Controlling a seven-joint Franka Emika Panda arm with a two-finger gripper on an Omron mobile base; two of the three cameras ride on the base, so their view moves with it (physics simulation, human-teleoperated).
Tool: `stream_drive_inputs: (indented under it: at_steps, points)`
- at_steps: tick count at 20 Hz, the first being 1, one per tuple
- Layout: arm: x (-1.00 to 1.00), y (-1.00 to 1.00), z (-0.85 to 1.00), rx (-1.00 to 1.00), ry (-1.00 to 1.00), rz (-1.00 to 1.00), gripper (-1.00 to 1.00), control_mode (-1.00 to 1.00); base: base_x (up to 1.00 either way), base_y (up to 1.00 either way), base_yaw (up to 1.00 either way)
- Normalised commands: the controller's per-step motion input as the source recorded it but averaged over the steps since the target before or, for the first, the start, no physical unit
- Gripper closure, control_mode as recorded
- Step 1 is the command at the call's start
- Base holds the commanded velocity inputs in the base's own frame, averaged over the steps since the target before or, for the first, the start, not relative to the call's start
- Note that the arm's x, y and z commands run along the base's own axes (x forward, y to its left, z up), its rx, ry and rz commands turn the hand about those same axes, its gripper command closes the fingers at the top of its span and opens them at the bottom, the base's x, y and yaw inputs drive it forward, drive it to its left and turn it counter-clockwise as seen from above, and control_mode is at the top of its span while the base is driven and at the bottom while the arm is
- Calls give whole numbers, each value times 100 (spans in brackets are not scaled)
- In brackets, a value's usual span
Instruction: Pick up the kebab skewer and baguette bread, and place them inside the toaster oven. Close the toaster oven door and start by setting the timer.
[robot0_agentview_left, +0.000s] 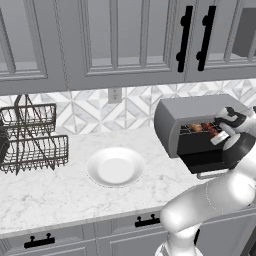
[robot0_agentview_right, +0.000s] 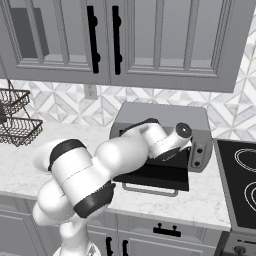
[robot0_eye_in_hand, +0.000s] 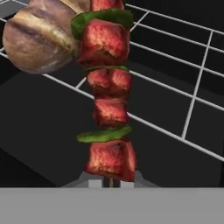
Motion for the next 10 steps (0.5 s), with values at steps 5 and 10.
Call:
stream_drive_inputs:
  at_steps: [5, 10]
  points:
    - [31, -3, 39, 8, 0, -7, 100, -100, 0, 0, 0]
    - [2, -41, 49, 8, 6, -6, 100, -100, 0, 0, 0]
